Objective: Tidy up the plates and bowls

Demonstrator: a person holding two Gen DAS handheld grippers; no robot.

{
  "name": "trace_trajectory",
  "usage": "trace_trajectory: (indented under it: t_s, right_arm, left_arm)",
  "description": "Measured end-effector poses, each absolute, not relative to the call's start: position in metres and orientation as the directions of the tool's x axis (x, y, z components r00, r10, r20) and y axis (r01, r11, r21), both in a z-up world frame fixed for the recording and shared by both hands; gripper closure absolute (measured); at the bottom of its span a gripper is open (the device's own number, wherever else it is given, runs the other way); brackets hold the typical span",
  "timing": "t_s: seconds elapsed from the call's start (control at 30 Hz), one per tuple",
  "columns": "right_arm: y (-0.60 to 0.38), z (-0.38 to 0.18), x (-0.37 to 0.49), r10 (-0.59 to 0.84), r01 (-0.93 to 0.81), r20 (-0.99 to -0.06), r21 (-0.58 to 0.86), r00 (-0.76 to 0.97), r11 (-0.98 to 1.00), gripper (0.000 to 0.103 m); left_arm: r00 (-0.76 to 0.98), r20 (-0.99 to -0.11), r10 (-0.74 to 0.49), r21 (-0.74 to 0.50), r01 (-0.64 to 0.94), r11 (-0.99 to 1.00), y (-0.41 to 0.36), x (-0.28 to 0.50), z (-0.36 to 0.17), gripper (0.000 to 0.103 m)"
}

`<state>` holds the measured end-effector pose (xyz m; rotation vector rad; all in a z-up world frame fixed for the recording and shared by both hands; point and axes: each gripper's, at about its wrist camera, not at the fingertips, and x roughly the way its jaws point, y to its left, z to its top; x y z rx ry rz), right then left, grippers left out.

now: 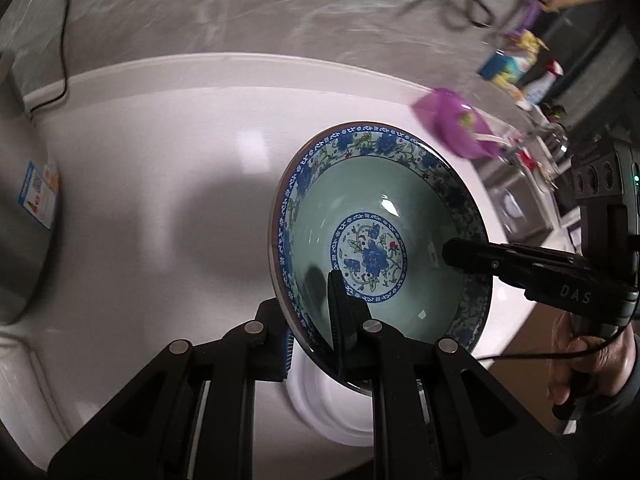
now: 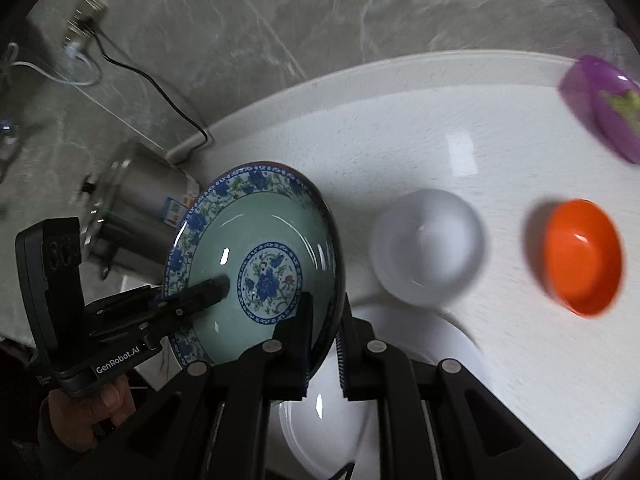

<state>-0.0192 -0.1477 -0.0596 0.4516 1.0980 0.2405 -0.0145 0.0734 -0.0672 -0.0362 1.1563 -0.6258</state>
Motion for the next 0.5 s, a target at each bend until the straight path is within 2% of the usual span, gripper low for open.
trace_trajectory:
  t_s: [0.2,0.5]
  right_arm:
    - [-0.211,-0.062,-0.084,0.411,0.049,-0.797,0.479,0.443,0.876,0.090]
    - [-0.323,-0.114,-0.145,0.445,0.043,-0.816,0.493,0.369,0.869,0.090]
  left_arm:
    - [0.226,-0.847,-0.482,-0.345,0.457,0.820,0.005,-0.077,-0.072,0.089]
    - [0.166,-0.879,-0.448,-0.355,0.399,0.845,-0.123,-0.165,-0.128,0.087]
